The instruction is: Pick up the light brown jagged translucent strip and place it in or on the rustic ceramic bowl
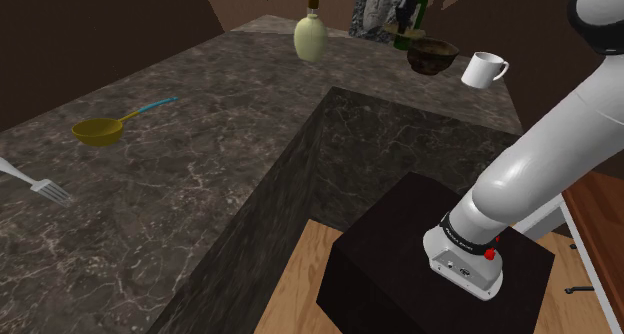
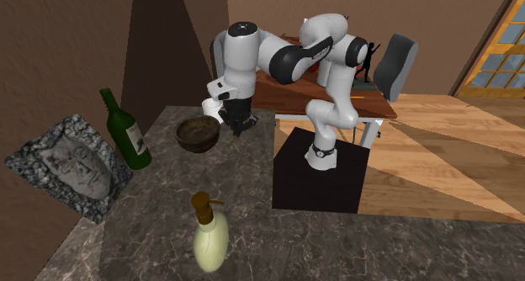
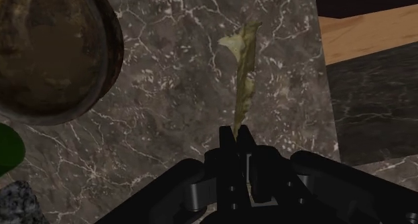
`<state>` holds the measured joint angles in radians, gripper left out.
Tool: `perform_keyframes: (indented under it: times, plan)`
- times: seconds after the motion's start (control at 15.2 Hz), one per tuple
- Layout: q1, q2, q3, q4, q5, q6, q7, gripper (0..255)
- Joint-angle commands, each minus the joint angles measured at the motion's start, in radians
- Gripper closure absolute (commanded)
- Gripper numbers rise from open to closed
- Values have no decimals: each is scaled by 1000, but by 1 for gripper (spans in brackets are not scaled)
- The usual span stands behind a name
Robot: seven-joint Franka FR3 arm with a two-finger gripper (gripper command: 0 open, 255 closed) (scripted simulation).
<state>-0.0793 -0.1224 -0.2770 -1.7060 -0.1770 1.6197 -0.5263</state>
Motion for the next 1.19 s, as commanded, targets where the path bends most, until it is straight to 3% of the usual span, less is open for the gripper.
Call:
perform_keyframes:
  times: [0.0,0.66,0.99,1.12]
  plan:
    - [-20,18,-27,19,4,5,-48,255]
    - [-145,192,-169,199,80,25,-316,255]
    - [-250,347,-227,373,171,3,-469,255]
    - [-246,336,-224,332,165,35,-463,255]
